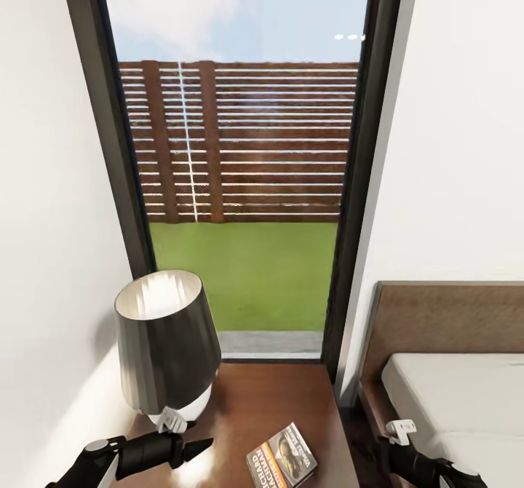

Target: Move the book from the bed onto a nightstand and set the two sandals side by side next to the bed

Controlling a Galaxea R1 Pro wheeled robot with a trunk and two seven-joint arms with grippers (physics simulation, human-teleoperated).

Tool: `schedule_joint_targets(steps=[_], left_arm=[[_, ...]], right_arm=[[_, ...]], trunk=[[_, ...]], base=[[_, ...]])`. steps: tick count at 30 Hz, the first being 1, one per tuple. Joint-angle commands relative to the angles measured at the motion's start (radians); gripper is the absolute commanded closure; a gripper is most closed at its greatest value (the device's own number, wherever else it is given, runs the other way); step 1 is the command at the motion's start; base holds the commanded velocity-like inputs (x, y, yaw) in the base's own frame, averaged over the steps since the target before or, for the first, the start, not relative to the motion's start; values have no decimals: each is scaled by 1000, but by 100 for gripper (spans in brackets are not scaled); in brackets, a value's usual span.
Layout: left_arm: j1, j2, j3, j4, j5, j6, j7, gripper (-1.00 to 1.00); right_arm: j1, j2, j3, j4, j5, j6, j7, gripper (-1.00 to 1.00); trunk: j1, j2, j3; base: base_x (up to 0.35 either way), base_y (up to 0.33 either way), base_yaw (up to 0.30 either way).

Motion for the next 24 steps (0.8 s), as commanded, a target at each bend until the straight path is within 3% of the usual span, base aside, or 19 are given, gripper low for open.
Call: schedule_joint_targets(steps=[1, 10, 11, 17, 24], left_arm=[[-1, -1, 8, -1, -10, 1, -5, -100], [-1, -1, 7, 6, -11, -1, 0, -100], [-1, -1, 7, 38, -11, -8, 24, -100], [-1, -1, 7, 141, -13, -89, 93, -100], [-1, 0, 6, 179, -14, -117, 103, -100]], right_arm=[[-1, 1, -8, 0, 7, 2, 7, -100], [-1, 0, -9, 1, 4, 1, 9, -100], [2, -3, -9, 2, 4, -3, 9, -100], [82, -6, -10, 4, -2, -76, 8, -100], [169, -11, -10, 4, -4, -116, 8, -100]], trunk=[[-4, 7, 2], [-39, 70, 30], [-42, 77, 33], [-65, 119, 52], [-92, 168, 74]], base=[[0, 0, 0], [0, 0, 0], [0, 0, 0], [0, 0, 0], [0, 0, 0]])
